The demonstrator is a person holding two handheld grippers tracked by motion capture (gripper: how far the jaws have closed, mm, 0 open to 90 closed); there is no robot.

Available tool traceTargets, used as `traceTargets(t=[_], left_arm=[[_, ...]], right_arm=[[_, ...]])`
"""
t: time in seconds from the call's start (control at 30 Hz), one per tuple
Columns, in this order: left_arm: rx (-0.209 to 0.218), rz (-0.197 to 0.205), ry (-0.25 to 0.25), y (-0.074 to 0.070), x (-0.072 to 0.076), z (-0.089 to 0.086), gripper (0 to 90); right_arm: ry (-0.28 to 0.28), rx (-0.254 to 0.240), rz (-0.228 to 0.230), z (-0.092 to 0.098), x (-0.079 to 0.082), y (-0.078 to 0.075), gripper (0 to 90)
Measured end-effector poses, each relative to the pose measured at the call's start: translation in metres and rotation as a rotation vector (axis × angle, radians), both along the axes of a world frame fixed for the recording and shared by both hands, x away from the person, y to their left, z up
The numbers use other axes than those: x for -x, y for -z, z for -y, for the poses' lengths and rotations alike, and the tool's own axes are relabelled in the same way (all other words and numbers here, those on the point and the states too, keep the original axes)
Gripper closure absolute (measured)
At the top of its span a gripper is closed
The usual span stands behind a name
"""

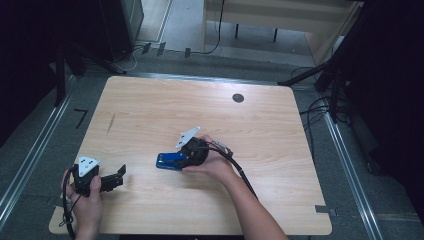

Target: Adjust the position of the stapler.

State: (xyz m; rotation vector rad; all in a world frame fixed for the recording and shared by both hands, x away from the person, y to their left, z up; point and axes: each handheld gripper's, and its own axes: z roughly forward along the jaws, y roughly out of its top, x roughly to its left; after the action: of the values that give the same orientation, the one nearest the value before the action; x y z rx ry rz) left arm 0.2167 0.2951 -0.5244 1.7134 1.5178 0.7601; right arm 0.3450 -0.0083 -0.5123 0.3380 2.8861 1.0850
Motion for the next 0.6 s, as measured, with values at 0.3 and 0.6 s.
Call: traceTargets(t=[0.3,0.6], left_arm=[[0.003,0.002,0.000,0.0000,0.0003,0.0001,0.0],[-0.004,-0.001,-0.001,-0.0001,0.0000,0.0003,0.0]], right_arm=[[0.011,-0.005,-0.033,0.0011,-0.0010,-0.0005,62.4],[0.026,0.001,-0.026,0.0011,0.0045,-0.0013,64.3]])
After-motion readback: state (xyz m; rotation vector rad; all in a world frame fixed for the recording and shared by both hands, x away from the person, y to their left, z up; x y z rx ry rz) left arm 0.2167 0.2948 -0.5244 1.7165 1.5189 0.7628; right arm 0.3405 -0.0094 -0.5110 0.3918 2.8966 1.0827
